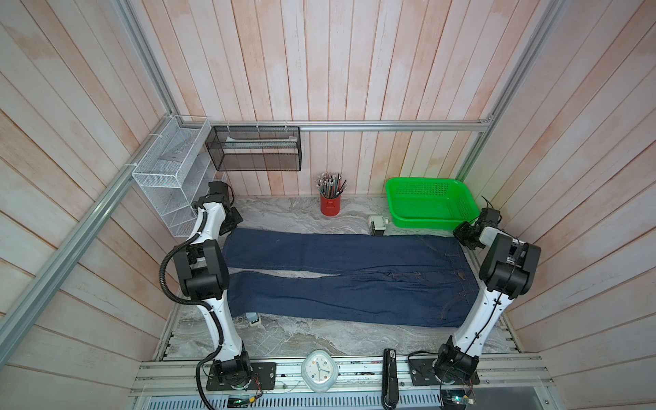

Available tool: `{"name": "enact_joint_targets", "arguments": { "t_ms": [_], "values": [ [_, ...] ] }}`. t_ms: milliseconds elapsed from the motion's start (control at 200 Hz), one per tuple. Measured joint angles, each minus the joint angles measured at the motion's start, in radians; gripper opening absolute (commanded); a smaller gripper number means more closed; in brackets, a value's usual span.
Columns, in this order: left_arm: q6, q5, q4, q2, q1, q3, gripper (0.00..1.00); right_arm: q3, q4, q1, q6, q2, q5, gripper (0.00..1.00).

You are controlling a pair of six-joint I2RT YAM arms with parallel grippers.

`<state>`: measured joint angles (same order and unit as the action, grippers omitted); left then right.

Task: Fold and stack the trousers
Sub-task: Fold the trousers at the center of the table.

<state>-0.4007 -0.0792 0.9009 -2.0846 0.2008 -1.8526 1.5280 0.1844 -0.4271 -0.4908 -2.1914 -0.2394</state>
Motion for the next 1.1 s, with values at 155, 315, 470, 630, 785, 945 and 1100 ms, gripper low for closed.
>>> {"name": "enact_joint_targets", "arguments": {
  "t_ms": [155, 315, 470, 630, 785, 945, 1100],
  "values": [
    [0.000, 0.000, 0.000, 0.000, 0.000, 0.000, 0.00, 0.005, -0.005, 0.000, -0.002, -0.008, -0.011, 0.02],
    [0.000, 0.000, 0.000, 0.000, 0.000, 0.000, 0.00, 0.005, 0.007, 0.001, -0.007, -0.013, -0.026, 0.00],
    [0.000, 0.000, 0.001, 0.005, 0.000, 0.000, 0.00, -0.007, 0.002, 0.001, -0.019, -0.005, -0.037, 0.00],
    [0.000, 0.000, 0.014, 0.015, 0.000, 0.000, 0.00, -0.056, -0.007, 0.001, -0.049, 0.082, -0.048, 0.00],
    [0.001, 0.004, 0.046, 0.030, 0.000, 0.000, 0.00, -0.116, -0.040, -0.002, -0.089, 0.245, -0.048, 0.00],
    [0.009, 0.024, 0.059, 0.067, 0.003, 0.033, 0.00, -0.191, -0.100, -0.026, -0.141, 0.380, -0.059, 0.00],
    [0.015, 0.029, 0.054, 0.164, 0.010, 0.088, 0.00, -0.272, -0.140, -0.063, -0.179, 0.438, -0.081, 0.00]
  ]
}}
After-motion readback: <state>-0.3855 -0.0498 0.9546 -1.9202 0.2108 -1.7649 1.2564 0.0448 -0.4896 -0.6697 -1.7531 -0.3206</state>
